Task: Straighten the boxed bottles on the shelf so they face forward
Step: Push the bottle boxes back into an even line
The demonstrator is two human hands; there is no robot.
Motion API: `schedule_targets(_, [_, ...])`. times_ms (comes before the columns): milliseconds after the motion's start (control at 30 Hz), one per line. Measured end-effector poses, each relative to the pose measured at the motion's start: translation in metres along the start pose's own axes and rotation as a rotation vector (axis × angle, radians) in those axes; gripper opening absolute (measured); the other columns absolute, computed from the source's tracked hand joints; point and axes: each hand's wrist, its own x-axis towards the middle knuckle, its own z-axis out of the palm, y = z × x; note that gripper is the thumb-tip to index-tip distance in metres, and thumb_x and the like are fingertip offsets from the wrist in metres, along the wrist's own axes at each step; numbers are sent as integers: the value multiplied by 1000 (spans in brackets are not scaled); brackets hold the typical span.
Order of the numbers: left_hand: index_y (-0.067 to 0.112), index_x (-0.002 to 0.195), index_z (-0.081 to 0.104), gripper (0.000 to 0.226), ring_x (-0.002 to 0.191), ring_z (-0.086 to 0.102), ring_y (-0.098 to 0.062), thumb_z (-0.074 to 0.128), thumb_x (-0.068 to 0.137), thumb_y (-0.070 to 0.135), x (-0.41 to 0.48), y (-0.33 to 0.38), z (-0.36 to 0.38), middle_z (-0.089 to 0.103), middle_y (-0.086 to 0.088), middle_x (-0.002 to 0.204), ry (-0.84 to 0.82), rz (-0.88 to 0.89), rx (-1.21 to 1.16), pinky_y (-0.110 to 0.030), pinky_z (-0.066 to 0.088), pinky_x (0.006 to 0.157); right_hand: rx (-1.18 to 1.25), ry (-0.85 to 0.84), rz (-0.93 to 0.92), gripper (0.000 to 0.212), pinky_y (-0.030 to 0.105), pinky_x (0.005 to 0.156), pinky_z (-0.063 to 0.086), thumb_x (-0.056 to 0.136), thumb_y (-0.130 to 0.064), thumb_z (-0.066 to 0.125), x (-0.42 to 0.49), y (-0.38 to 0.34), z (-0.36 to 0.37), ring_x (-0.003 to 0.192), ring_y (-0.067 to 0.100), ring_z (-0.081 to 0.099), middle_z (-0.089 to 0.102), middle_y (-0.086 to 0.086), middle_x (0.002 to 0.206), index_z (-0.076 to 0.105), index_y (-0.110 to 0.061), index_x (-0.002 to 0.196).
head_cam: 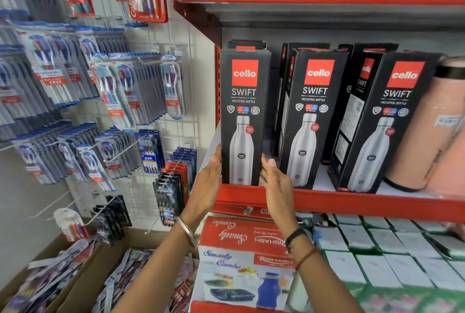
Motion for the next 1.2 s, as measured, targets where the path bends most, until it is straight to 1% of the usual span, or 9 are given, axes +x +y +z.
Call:
schedule_targets(67, [82,120,19,49,146,29,-19,14,71,91,-1,1,0,31,19,147,-1,-9,25,-49,26,120,2,-17,-25,35,54,102,45,84,-69,33,1,2,-2,116,51,46,42,37,131,57,-56,106])
schedule_targets(233, [23,149,29,61,141,23,11,24,98,55,-25,25,36,26,13,156,243,202,49,-21,21,119,64,192,-260,48,25,107,42,94,-51,35,-9,-7,-24,125,6,55,58,-20,132,51,-25,132])
schedule_targets(300, [17,148,32,62,144,26,3,28,98,53,-33,36,59,32,6,158,188,357,15,-19,24,117,100,342,-379,49,19,105,40,95,-38,35,-7,-9,-42,127,5,52,54,-28,132,46,-13,136])
schedule_targets(467, [39,148,13,65,149,7,2,17,91,69,-9,45,120,9,13,164,-48,262,1,-27,9,123,81,382,-245,54,8,108,28,98,-43,26,21,-9,-93,135,1,36,39,-4,150,37,-15,143])
schedule_targets(600, [30,151,13,61,144,9,5,15,98,58,25,45,138,9,20,155,32,43,-166,-38,8,125,50,188,-52,67,39,119,25,91,-64,22,33,4,-114,138,12,36,41,-4,148,41,-24,141])
schedule_targets(700, [34,152,16,61,138,19,3,10,95,54,29,51,141,22,18,152,4,15,-170,-29,13,121,107,96,24,86,36,112,32,79,-80,27,33,1,-121,135,20,41,43,1,146,42,-22,141])
schedule_targets(767, [46,147,19,56,109,53,-6,6,94,58,29,50,139,57,10,123,16,5,-115,-29,43,98,123,96,41,65,39,114,32,94,-57,23,32,-3,-123,139,27,39,40,7,151,41,-17,142])
schedule_targets(867, [73,128,23,60,59,30,-6,8,72,88,23,45,136,30,21,73,24,58,-60,-22,38,66,103,101,34,55,40,115,33,100,-45,21,28,-5,-127,139,29,39,39,9,152,41,-16,142])
schedule_targets(1200, [70,130,19,74,74,24,7,13,62,97,11,39,134,25,25,81,7,103,-18,-21,24,64,123,3,16,71,40,115,34,85,-59,27,10,-8,-139,138,27,40,37,7,153,41,-20,142])
